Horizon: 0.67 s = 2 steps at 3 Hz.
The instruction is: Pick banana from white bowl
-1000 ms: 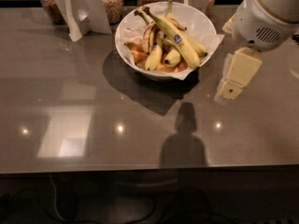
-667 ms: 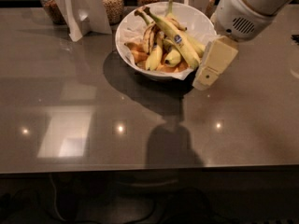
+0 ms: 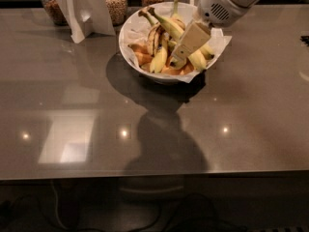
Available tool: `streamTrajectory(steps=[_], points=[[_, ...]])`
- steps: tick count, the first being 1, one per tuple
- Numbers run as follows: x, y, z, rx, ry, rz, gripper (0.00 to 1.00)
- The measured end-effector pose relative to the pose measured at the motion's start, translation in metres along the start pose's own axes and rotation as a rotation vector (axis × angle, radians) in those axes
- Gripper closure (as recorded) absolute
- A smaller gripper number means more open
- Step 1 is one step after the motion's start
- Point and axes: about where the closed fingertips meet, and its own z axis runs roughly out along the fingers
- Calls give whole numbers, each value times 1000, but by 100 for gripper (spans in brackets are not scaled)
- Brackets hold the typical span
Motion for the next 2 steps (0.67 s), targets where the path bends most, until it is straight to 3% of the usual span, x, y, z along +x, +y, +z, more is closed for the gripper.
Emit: streamTrajectory(steps=[2], points=[[-13, -34, 34, 49, -87, 38, 31]])
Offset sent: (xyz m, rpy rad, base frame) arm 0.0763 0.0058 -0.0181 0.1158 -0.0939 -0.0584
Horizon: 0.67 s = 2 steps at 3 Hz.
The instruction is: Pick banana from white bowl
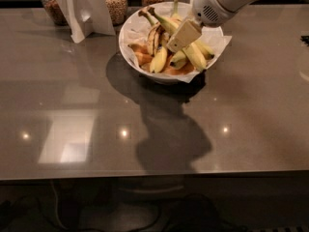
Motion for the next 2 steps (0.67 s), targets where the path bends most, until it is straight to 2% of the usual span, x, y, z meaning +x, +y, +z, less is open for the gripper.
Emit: streamTrajectory(steps=[1, 2], points=[[2, -11, 18, 13, -11, 15, 40], [7, -21, 37, 19, -12, 27, 36]])
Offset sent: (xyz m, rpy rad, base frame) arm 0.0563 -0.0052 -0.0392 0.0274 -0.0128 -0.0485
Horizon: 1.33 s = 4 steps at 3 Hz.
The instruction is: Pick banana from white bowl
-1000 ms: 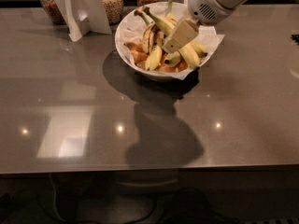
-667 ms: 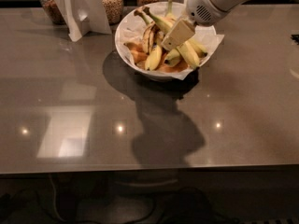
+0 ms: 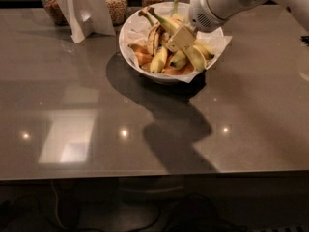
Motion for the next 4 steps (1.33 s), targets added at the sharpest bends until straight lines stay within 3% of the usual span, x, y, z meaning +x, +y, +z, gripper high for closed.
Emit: streamTrajectory(steps=[2, 4], points=[[5, -11, 28, 9, 11, 13, 40], [8, -15, 34, 11, 41, 13, 82]])
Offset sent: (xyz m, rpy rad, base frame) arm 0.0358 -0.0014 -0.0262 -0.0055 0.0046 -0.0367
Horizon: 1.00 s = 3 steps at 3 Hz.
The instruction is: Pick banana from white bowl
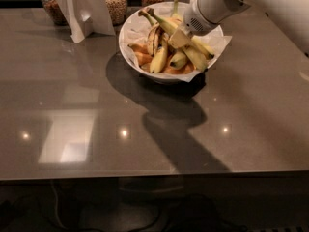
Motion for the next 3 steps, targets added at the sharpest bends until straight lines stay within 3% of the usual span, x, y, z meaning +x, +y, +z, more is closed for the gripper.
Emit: streamTrajectory(steps=[1, 3], points=[[-8, 0, -14, -9, 39, -37, 100], [-24, 2, -60, -69, 169, -148, 100]])
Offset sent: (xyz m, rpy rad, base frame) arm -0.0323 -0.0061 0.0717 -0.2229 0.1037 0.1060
